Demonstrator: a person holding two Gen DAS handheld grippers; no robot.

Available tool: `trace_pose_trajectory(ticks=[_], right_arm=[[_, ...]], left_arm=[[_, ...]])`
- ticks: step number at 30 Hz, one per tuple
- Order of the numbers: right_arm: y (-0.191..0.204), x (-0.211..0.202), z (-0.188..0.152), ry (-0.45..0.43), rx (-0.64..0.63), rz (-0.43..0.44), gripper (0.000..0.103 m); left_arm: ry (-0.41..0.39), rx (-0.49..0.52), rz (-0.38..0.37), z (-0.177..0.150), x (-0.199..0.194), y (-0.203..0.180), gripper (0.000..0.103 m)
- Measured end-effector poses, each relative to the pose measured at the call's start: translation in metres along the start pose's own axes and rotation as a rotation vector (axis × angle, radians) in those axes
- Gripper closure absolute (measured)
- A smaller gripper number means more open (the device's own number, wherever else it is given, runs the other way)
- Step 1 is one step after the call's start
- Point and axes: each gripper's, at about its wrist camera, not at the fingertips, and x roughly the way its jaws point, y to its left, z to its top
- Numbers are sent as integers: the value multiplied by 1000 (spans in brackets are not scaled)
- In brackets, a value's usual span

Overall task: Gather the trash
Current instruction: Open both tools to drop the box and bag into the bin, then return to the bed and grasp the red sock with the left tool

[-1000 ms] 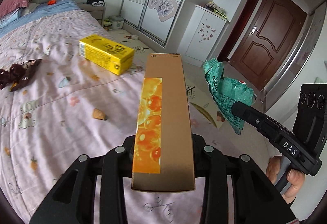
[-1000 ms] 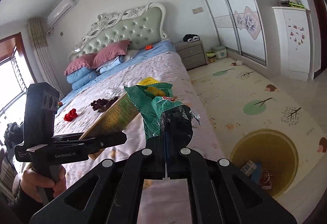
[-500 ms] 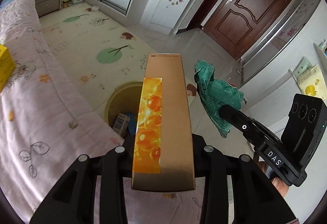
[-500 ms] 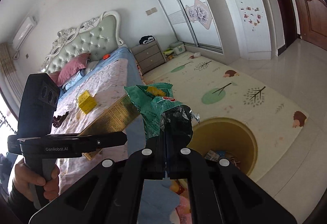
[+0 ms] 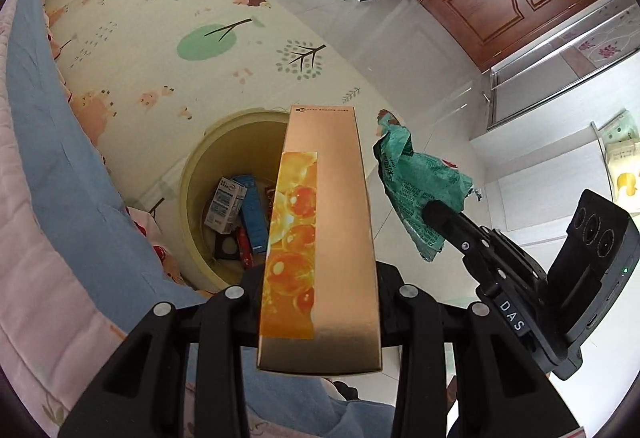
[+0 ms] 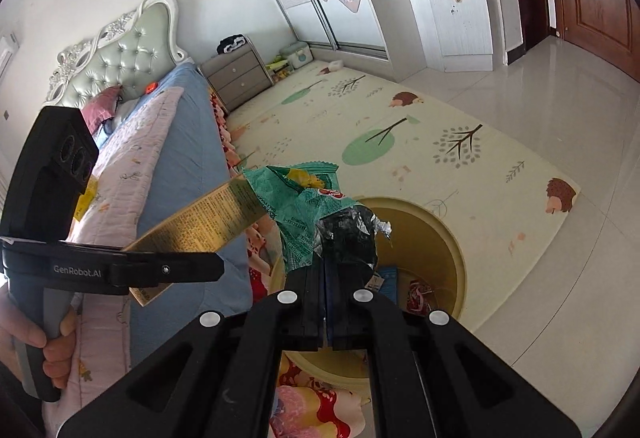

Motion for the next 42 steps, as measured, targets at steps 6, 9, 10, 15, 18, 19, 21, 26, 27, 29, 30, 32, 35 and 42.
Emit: trace_pose_trajectory(ticks=[6, 9, 10, 15, 18, 19, 21, 26, 27, 29, 30, 32, 35, 42], right_arm=[[-6, 25, 9, 44, -17, -34, 102], [-9, 35, 14, 65, -32, -58, 100], [-9, 38, 15, 73, -35, -65, 95], [-19, 51, 13, 107, -39, -119, 59], [-22, 52, 10, 118, -23, -105, 59], [-22, 52, 8, 120, -19, -102, 59], [-22, 49, 7, 119, -19, -95, 59], [-19, 33, 8, 99, -14, -85, 59], [-19, 28, 9, 91, -12, -82, 59], [-17, 17, 10, 75, -9, -77, 59], [-15, 11, 10, 66, -9, -75, 59], [-10, -1, 11, 51, -15, -66, 59], [3, -18, 12, 29, -39, -52, 59], [66, -56, 18, -32, -155, 24, 59]], left_arm=[[55, -13, 29, 14, 18, 2, 67], [80, -29, 42, 15, 24, 6, 58], [90, -43, 48, 15, 24, 9, 36], [110, -105, 66, 15, 29, 20, 19], [112, -89, 75, 14, 30, 17, 19], [108, -84, 79, 14, 31, 17, 19], [101, -77, 85, 13, 30, 16, 19], [43, -59, 98, 12, 19, 11, 19], [25, -50, 98, 11, 16, 9, 19], [-14, -30, 97, 9, 7, 4, 19], [-40, -19, 94, 8, 1, 1, 19], [-83, -8, 100, 4, -11, -4, 19], [-125, 11, 116, -5, -29, -9, 19], [-225, 33, 154, -51, -88, -2, 19]])
